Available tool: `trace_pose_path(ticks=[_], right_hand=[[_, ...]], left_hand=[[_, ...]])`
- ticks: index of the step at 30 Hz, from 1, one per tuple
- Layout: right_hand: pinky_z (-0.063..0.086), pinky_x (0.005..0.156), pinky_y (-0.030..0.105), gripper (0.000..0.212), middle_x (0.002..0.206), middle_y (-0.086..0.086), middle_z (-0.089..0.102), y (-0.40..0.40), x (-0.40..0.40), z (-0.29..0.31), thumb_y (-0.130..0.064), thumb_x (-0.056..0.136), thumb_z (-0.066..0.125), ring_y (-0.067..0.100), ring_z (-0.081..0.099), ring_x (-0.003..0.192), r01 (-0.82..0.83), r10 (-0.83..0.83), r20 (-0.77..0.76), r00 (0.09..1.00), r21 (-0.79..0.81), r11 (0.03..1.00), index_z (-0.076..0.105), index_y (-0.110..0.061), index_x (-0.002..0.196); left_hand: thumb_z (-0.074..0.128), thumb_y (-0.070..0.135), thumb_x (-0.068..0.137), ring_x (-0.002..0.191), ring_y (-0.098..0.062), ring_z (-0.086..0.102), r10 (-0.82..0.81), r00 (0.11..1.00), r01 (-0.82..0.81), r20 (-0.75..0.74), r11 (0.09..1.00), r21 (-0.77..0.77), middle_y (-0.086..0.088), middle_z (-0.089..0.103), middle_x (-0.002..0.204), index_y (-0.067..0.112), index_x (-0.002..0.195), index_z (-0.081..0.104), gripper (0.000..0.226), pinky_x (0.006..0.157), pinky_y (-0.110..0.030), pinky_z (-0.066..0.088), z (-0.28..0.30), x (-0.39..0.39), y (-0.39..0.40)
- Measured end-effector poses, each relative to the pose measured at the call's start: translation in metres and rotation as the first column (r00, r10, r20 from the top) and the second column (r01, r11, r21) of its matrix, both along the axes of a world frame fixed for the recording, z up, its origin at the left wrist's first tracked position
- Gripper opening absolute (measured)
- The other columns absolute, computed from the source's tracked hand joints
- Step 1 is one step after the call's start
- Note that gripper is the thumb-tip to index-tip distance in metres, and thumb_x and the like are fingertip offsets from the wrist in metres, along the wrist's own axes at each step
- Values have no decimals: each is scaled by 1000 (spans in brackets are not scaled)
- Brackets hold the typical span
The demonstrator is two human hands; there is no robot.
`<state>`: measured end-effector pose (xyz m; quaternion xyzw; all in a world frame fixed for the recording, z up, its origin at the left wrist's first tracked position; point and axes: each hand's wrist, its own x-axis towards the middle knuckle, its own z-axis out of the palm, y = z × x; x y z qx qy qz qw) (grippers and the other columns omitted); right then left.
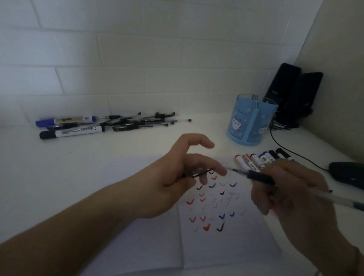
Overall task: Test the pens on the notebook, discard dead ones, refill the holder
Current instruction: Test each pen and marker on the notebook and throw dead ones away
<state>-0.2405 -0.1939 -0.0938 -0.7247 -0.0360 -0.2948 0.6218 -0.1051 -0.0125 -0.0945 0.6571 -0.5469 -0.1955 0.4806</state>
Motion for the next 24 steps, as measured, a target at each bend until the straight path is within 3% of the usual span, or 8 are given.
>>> trace_pose_path(ticks=[4,7,11,15,19,22,24], right_hand=[[36,41,20,40,49,10,57,-2,3,1,-54,56,80,23,46,41,-28,33,-36,999,133,991,66,-18,69],[37,40,22,44,52,12,60,-2,2,3,-53,48,84,23,51,43,-26,40,-95,995,147,989,68,-20,72],[35,43,23,37,52,14,59,-4,2,3,-42,51,84,23,51,43,-29,46,-117,992,147,989,67,-17,72],[34,41,20,46,51,14,59,-5,2,3,-52,50,83,23,51,43,-40,60,-122,991,159,987,67,-16,73],[35,40,20,43,53,13,60,-6,2,2,-49,52,83,21,52,43,-99,119,-173,978,122,988,67,-14,72],[36,40,21,28,53,13,60,-8,3,1,-35,53,81,21,53,44,-127,146,-211,966,103,987,68,-16,68],[37,40,21,32,54,13,61,-9,3,0,-40,54,82,21,53,45,-135,156,-221,963,104,985,68,-15,70]], left_hand=[[58,-18,84,87,-20,72,160,959,-179,-236,982,-65,0,72,111,33,129,42,70,79,-26,55,1,0,-5],[68,-13,78,84,-16,74,262,939,-279,-221,959,-48,2,76,95,28,120,53,61,78,-23,56,2,0,-7],[75,-8,73,80,-20,74,300,924,-315,-236,949,-28,-2,77,86,18,101,66,39,78,-28,58,4,0,-6],[79,-2,72,79,-17,74,299,942,-307,-154,951,-31,-3,76,82,8,91,71,23,77,-20,57,2,0,-6],[81,11,73,71,-13,72,293,956,-290,35,955,-62,1,75,76,24,89,73,22,72,-19,56,0,2,-4],[80,18,75,67,-10,67,272,953,-257,134,959,-118,6,72,77,26,94,75,21,67,-19,54,0,5,-3],[78,20,78,66,-12,63,242,952,-218,187,966,-141,8,71,77,24,96,75,19,65,-20,52,0,6,-3]])
